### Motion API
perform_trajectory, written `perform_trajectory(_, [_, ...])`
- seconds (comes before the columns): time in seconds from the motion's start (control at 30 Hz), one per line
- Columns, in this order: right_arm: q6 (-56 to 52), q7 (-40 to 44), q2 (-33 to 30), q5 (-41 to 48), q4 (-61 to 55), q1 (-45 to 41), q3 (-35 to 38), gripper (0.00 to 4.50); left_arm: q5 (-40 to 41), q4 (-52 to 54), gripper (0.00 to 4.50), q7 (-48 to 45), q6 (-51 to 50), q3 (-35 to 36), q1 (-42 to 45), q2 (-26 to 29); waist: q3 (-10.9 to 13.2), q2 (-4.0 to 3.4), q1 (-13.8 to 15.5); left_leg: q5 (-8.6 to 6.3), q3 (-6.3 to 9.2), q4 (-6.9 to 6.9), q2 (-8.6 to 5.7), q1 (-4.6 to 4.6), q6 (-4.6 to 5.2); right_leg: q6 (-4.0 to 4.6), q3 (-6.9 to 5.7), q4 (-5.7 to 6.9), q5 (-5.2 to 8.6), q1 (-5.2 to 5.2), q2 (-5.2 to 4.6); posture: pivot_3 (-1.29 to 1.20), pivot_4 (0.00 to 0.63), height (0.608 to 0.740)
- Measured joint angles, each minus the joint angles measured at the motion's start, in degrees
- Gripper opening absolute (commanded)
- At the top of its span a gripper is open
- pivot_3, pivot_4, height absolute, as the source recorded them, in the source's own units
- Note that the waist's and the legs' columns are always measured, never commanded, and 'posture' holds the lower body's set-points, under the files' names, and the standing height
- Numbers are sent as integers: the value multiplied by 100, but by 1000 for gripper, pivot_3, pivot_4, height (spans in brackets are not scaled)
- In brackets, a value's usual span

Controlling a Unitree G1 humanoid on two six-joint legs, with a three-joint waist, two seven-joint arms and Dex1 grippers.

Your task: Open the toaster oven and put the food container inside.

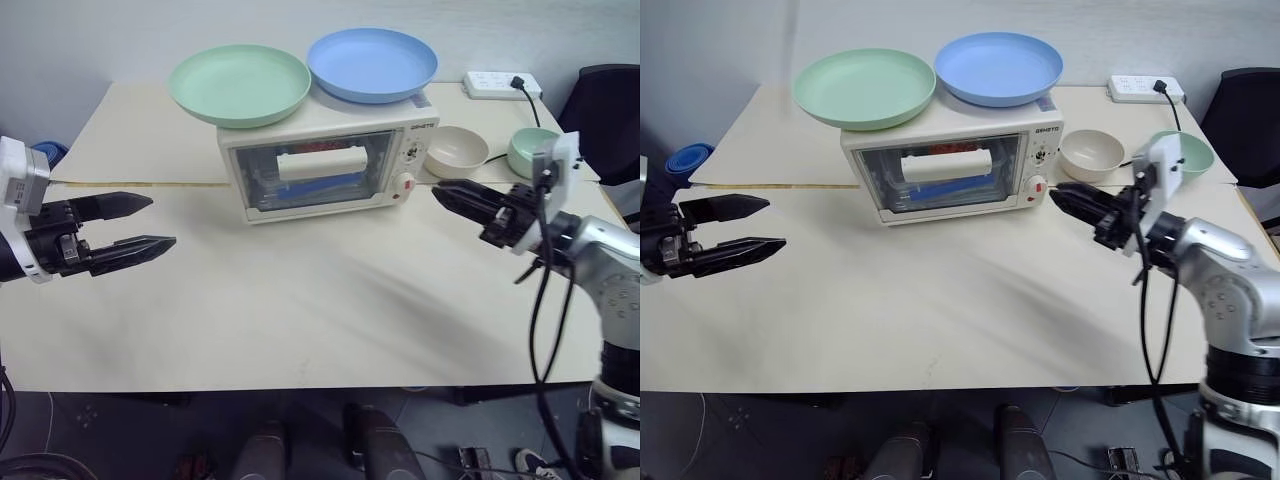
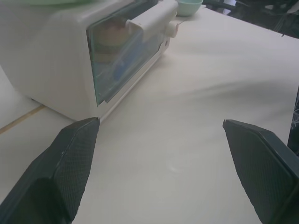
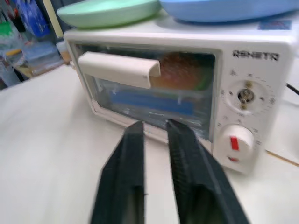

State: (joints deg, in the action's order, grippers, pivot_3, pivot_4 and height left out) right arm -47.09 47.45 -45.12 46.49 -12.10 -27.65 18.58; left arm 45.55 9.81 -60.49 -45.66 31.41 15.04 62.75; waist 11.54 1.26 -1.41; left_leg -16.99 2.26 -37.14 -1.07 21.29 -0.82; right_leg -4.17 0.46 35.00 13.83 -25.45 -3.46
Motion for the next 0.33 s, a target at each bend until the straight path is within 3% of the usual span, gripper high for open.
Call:
perform_trajectory(0.23, [-191,807,-665,191,134,267,154,4216,-95,-151,4500,-168,129,28,-22,60,1,-1,-39,-2,-31,-2,12,-17,5,-3,8,11,-1,-1,16,0,150,740])
perform_trajectory(0.27, [-187,842,-678,192,134,267,168,4458,-100,-158,4500,-176,134,40,-22,68,1,-1,-33,-2,-30,-3,13,-16,5,-3,8,11,-1,-1,16,0,150,740])
perform_trajectory(0.33, [-141,862,-679,156,134,267,160,4458,-101,-165,4500,-172,136,110,-22,68,1,-1,-23,-2,-30,-4,12,-14,5,-3,7,11,-1,-1,15,0,150,740])
